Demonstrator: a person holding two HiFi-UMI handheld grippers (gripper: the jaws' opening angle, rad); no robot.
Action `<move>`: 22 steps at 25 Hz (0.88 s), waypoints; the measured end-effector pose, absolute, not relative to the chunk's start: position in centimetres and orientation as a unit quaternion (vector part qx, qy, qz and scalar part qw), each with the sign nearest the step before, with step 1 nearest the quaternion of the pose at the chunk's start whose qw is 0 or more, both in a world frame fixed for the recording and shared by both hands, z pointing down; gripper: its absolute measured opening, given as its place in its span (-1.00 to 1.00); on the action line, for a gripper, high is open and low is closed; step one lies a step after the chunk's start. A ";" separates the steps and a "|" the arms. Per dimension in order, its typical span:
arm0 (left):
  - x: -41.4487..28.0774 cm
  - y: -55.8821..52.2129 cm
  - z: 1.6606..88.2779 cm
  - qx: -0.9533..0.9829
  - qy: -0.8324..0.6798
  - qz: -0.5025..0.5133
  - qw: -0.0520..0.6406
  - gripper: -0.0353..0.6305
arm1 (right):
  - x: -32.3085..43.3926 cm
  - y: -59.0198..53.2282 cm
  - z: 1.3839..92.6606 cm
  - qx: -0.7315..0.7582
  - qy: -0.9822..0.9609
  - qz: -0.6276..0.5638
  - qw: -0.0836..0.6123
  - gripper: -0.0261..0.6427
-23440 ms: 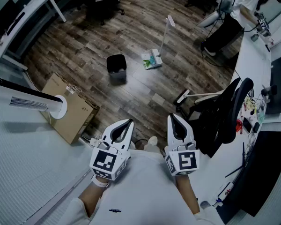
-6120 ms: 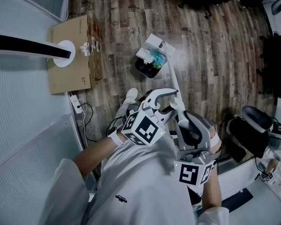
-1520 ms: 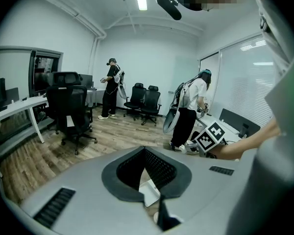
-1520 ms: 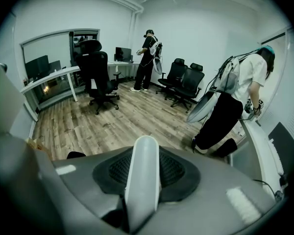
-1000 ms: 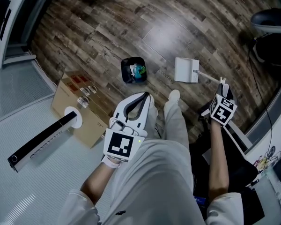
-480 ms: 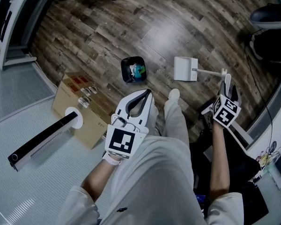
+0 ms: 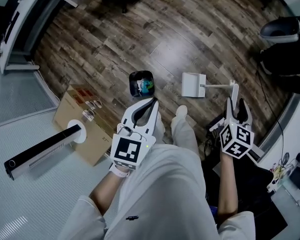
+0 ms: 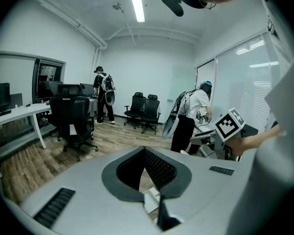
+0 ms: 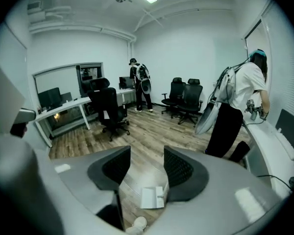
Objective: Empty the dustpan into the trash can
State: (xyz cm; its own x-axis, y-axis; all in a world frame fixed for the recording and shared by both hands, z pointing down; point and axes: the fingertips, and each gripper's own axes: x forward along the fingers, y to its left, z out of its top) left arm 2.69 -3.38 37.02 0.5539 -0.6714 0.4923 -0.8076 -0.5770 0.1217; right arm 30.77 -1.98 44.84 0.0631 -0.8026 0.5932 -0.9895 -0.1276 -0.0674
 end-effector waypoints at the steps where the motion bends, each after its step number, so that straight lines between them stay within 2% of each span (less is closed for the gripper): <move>1: 2.4 -3.3 36.5 0.865 -0.431 0.195 0.169 -0.87 | 29.9 -1.9 43.4 0.701 -0.645 0.248 0.175 -0.26; 4: 1.2 -3.0 35.1 0.862 -0.444 0.181 0.165 -0.87 | 27.5 -1.7 39.5 0.688 -0.671 0.235 0.146 -0.33; 6: 0.6 -2.8 34.4 0.860 -0.451 0.173 0.164 -0.87 | 26.1 -1.3 37.3 0.680 -0.684 0.233 0.124 -0.53; 9: 0.1 -2.5 33.5 0.860 -0.457 0.162 0.162 -0.88 | 24.5 -0.8 34.4 0.676 -0.697 0.216 0.105 -0.57; 11: 0.0 -2.3 32.8 0.861 -0.459 0.153 0.159 -0.87 | 23.9 -0.4 32.5 0.678 -0.701 0.204 0.087 -0.70; 19: -0.4 -1.3 30.4 0.863 -0.465 0.134 0.147 -0.88 | 21.7 0.6 28.6 0.655 -0.733 0.171 0.067 -0.76; 22: -0.5 -1.1 29.9 0.862 -0.468 0.131 0.141 -0.88 | 20.9 0.8 27.7 0.644 -0.749 0.146 0.054 -0.86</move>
State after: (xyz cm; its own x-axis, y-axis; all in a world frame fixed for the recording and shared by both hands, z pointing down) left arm -0.54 -1.07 29.85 0.5269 -0.7706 0.3586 -0.8447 -0.5215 0.1203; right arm 20.86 0.77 27.66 -0.1648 -0.9488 0.2696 -0.9805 0.1279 -0.1494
